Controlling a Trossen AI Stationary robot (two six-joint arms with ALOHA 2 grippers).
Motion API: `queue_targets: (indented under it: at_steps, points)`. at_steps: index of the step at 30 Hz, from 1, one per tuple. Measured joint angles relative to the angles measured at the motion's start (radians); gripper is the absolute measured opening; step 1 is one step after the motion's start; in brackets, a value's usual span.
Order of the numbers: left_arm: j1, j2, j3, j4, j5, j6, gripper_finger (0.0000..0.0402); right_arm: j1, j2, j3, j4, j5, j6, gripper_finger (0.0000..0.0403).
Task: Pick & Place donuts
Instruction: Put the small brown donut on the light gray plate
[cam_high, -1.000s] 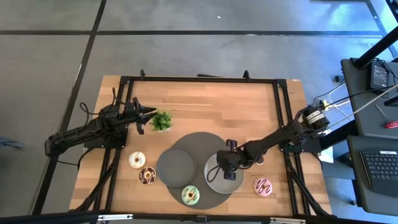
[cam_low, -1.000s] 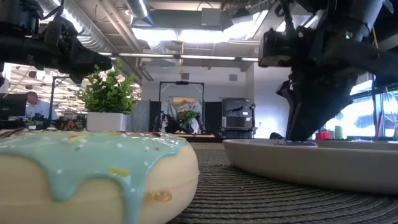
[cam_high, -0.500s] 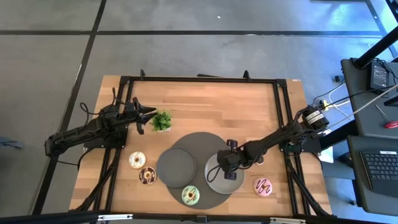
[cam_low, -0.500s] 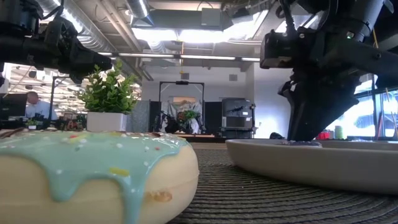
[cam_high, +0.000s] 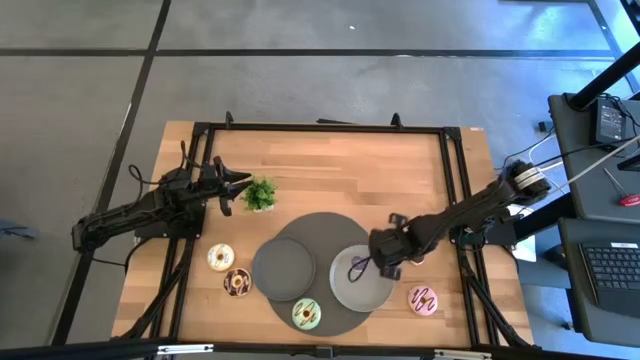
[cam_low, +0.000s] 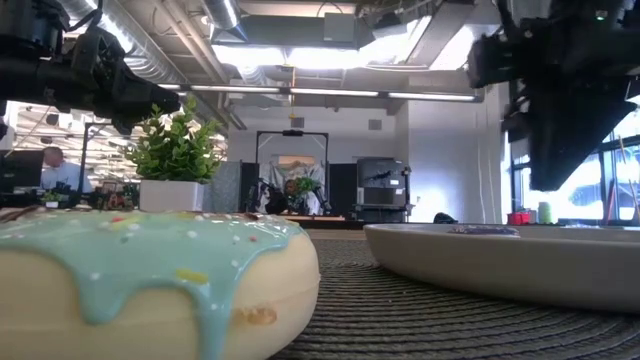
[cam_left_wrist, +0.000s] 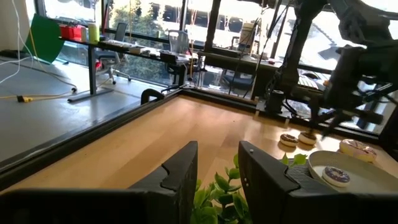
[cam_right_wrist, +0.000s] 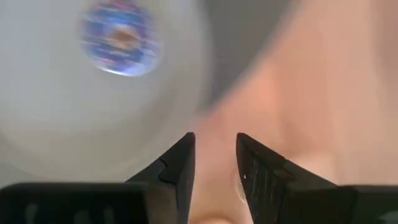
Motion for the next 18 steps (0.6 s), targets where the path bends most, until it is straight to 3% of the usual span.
queue_targets:
  at_steps: [9, 18]
  points:
    - [0.000, 0.000, 0.000, 0.004, -0.001, 0.002, 0.0112, 0.000, -0.332, -0.291, 0.032, 0.017, 0.341, 0.0119]
    - [0.000, 0.000, 0.000, 0.006, -0.002, 0.002, 0.0111, -0.011, -0.437, -0.477, 0.215, 0.033, 0.360, 0.0120]
